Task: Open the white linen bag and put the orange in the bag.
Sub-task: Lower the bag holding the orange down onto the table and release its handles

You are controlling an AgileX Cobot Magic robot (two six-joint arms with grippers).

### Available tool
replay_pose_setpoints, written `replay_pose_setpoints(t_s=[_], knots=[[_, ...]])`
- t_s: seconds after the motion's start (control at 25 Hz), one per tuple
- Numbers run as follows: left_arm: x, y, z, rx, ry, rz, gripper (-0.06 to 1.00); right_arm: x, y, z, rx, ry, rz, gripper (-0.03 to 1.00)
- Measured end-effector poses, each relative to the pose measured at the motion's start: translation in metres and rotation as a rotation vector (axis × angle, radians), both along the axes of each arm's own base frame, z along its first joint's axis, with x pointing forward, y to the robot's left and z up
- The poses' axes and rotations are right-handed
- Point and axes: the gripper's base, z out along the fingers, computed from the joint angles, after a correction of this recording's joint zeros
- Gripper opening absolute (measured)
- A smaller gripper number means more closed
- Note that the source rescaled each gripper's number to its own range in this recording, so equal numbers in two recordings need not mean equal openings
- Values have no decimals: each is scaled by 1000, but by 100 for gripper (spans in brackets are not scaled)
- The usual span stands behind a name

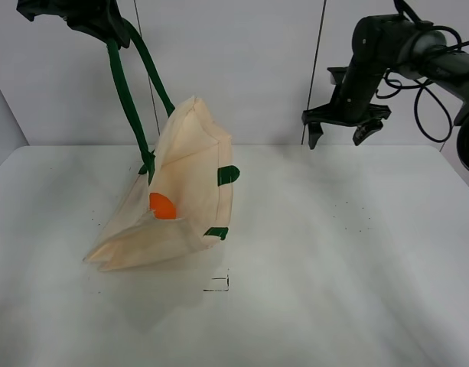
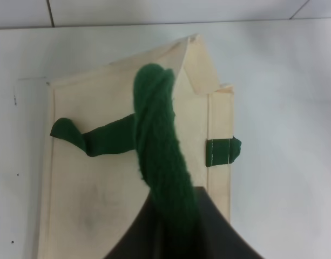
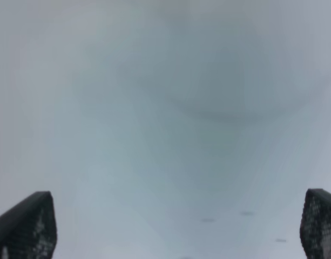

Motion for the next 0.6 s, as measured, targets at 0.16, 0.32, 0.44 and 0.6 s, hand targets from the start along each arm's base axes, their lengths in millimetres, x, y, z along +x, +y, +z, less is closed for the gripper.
replay_pose_setpoints(t_s=[0.16,0.32,0.44,0.6], knots=[[0,0,0,0,0,0,0,4,-31,0,0,0,-62,100],[0,0,0,0,0,0,0,5,-46,0,-7,0,-86,100],[0,0,0,0,0,0,0,4,-49,0,-7,3,-92,100],[0,0,0,0,0,0,0,-5,-50,3,-10,26,-93,100]])
